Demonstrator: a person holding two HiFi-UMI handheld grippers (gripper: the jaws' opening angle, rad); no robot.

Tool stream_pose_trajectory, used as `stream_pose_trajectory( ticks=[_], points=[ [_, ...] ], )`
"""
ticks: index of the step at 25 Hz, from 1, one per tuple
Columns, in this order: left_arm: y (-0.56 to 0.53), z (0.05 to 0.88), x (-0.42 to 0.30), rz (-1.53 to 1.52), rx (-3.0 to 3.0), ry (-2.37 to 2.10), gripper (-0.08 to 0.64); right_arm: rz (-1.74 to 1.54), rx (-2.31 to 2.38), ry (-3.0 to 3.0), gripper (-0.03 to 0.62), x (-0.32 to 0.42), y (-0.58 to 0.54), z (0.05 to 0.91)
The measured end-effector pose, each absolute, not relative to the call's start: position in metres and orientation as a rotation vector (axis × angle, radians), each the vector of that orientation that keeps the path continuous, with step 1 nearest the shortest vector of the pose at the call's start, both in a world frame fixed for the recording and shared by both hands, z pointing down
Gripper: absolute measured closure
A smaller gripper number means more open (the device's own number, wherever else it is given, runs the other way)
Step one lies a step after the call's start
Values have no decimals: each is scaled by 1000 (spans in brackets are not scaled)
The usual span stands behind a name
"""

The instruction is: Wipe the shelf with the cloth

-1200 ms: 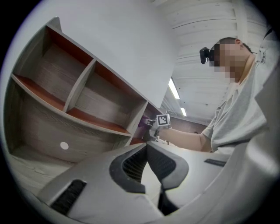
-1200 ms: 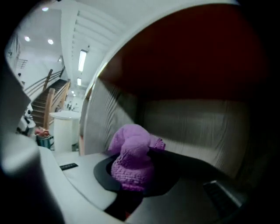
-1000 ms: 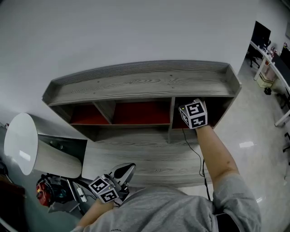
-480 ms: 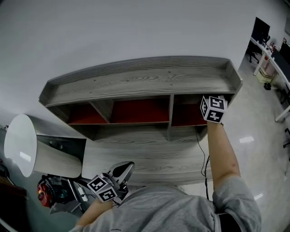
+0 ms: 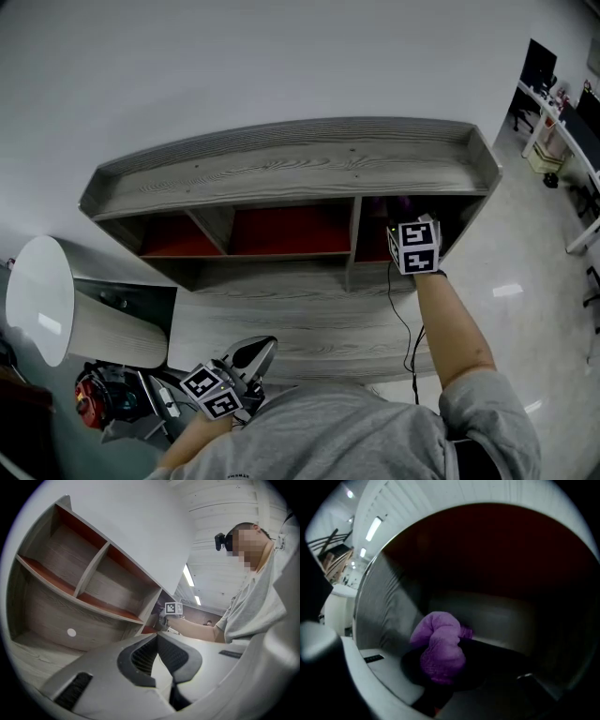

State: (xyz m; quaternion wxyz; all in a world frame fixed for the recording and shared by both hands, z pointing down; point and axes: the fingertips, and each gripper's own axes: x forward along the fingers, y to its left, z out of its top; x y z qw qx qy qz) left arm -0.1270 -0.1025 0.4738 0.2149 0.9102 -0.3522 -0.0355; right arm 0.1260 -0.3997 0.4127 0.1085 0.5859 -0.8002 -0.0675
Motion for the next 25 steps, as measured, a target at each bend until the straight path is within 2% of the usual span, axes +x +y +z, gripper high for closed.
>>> stream_pose_trajectory(
  ticks=[4,10,13,19,22,25],
  points=[
    [-100,473,-130,-92,2521,-984,546,-188,1459,-2330,525,72,-406,468],
    [-99,473,-136,-90,2514,-1007,546,-223,1402,-2293,526,64,-422,474],
    [-99,474,-133,-91,2513,-1005,546,-102,1520,-2279,526,95,-427,477],
    [-103,475,-135,-107,2513,-997,546,104,1934,-2035,526,219,-431,483],
    [-105,476,-132,-109,2515,-984,546,124,1982,-1951,526,224,-430,483],
    [-103,476,-128,-110,2523,-968,546,56,1862,-2035,526,196,-421,483]
  ],
)
